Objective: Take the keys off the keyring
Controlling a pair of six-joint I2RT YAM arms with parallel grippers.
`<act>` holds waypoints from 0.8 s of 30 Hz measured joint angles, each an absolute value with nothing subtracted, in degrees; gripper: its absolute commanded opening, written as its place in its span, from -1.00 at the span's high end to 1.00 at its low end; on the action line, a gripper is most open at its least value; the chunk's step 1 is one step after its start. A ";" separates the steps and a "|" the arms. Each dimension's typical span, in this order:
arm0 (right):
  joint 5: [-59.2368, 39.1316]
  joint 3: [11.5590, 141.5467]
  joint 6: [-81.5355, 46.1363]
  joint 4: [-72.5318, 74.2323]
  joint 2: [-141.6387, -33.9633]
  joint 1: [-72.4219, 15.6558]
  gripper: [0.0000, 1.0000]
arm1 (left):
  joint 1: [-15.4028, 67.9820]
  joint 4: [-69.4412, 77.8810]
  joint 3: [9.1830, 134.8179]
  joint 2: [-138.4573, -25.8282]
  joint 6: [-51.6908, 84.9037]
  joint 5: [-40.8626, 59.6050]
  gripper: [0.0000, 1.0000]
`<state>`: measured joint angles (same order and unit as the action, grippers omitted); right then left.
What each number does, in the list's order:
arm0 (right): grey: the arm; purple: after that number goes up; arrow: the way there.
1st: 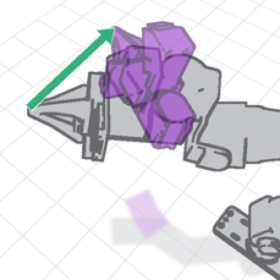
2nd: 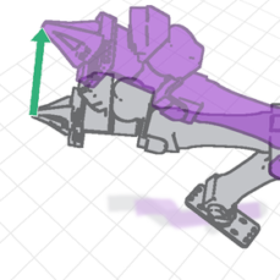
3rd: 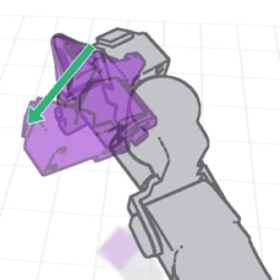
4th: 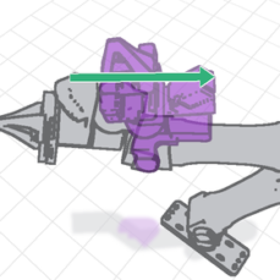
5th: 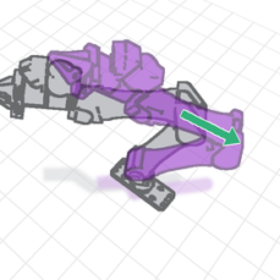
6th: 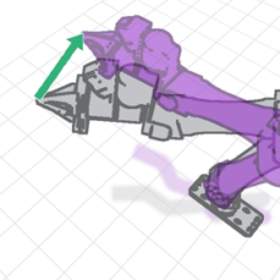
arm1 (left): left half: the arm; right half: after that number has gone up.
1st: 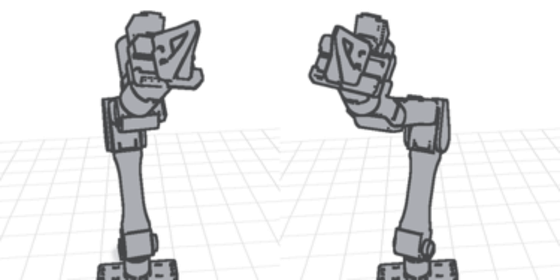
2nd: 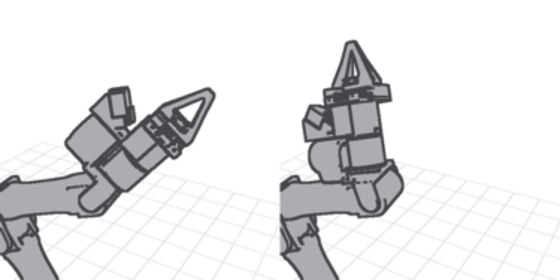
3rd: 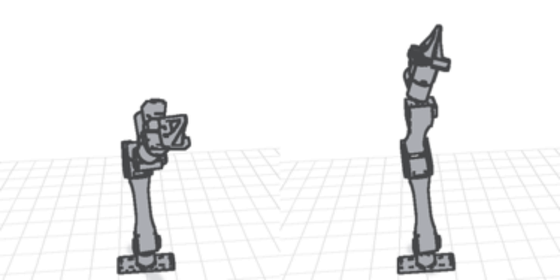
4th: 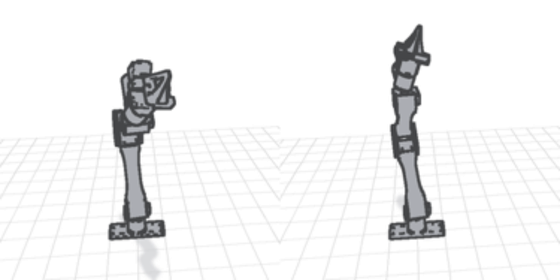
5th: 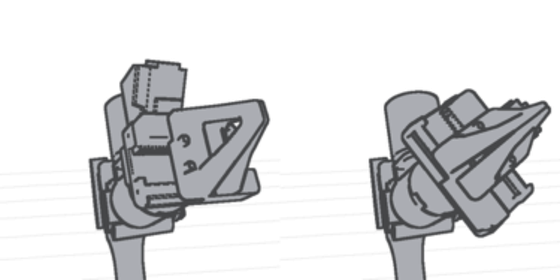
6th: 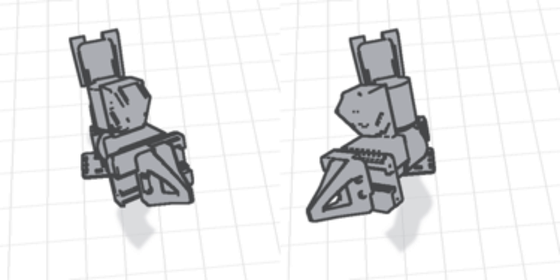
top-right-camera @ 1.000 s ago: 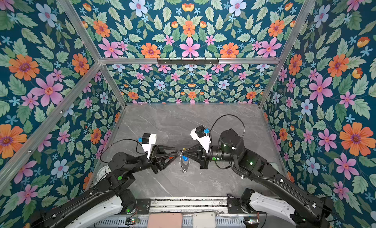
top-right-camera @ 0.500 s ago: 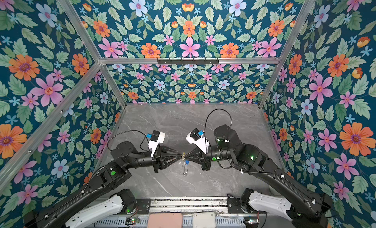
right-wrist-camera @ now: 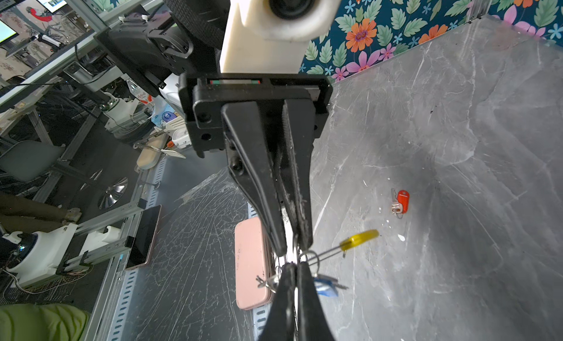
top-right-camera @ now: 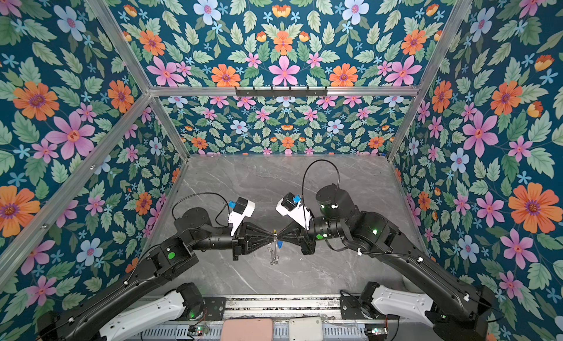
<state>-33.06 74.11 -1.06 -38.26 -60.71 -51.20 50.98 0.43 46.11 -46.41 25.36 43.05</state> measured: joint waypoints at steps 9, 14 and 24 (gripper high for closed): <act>-33.04 74.41 -0.89 -39.44 -61.49 -51.20 1.00 | 50.98 0.40 46.11 -46.78 25.17 43.38 0.92; -32.99 74.41 -0.93 -39.40 -61.60 -51.16 1.00 | 50.98 0.56 46.06 -46.72 25.08 43.35 1.00; -32.53 73.23 -2.46 -35.92 -60.47 -51.20 0.38 | 50.98 3.86 44.25 -44.93 24.99 41.28 1.00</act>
